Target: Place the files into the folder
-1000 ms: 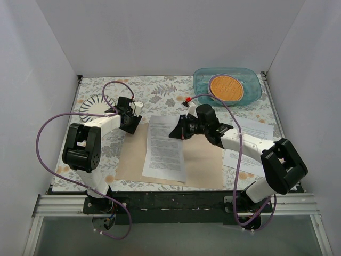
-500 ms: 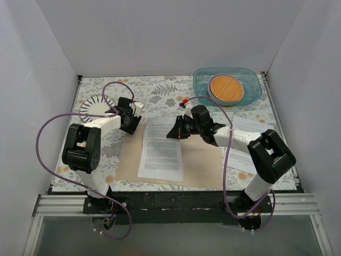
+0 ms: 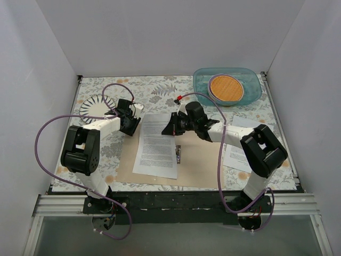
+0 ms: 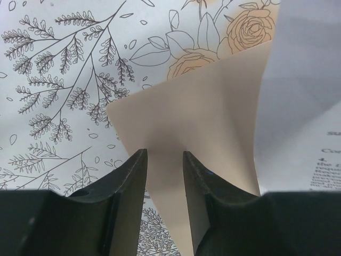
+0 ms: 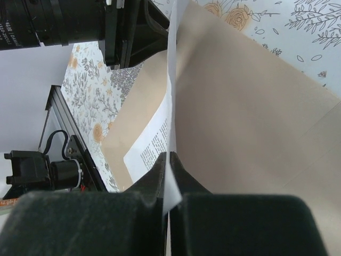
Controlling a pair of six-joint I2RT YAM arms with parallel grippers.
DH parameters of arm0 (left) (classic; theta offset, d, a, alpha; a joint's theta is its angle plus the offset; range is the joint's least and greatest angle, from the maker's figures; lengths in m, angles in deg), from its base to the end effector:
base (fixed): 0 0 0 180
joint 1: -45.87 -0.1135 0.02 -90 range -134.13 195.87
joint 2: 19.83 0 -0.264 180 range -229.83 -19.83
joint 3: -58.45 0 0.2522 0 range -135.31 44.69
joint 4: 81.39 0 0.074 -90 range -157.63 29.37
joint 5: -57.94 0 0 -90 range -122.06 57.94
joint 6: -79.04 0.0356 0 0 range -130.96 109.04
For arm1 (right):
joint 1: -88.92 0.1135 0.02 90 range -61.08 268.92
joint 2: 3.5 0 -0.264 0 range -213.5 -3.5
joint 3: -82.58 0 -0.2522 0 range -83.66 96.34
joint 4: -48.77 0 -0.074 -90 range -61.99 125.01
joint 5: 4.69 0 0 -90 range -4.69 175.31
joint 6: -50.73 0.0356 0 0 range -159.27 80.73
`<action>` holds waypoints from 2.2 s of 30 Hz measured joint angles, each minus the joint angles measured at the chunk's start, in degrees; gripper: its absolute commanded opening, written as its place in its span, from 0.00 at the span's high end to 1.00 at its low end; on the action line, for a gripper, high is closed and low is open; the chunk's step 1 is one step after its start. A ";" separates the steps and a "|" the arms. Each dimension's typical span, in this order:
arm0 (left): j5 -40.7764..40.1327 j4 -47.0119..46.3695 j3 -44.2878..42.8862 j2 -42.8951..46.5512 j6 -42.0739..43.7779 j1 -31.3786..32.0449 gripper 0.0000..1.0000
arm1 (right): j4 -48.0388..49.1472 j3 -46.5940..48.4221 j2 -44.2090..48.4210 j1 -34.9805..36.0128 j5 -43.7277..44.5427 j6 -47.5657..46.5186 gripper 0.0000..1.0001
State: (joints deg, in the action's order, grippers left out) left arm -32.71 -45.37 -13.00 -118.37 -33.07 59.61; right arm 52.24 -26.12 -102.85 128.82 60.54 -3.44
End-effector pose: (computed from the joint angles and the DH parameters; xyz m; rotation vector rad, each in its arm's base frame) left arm 0.3239 -0.0788 0.1620 -0.1996 2.6783 -0.1831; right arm 0.2836 0.2566 0.2112 -0.3838 2.1629 1.2345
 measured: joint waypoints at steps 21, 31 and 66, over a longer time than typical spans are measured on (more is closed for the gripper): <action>-0.28 1.66 -0.42 0.02 -1.03 1.09 0.71 | 1.75 -6.82 -0.50 4.63 0.72 1.31 0.99; 2.32 13.97 -6.14 0.37 -2.16 1.11 0.53 | 0.98 -6.54 -1.64 4.59 1.97 -0.22 0.99; -0.57 8.81 5.31 6.45 2.38 -5.35 0.59 | -11.63 0.68 -3.28 4.48 4.42 -2.56 0.71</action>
State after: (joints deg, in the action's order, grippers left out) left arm -33.28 -36.56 -7.69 -111.92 -30.69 54.25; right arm 40.62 -25.45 -106.13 133.30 64.95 -5.99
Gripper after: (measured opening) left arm 0.420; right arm 0.304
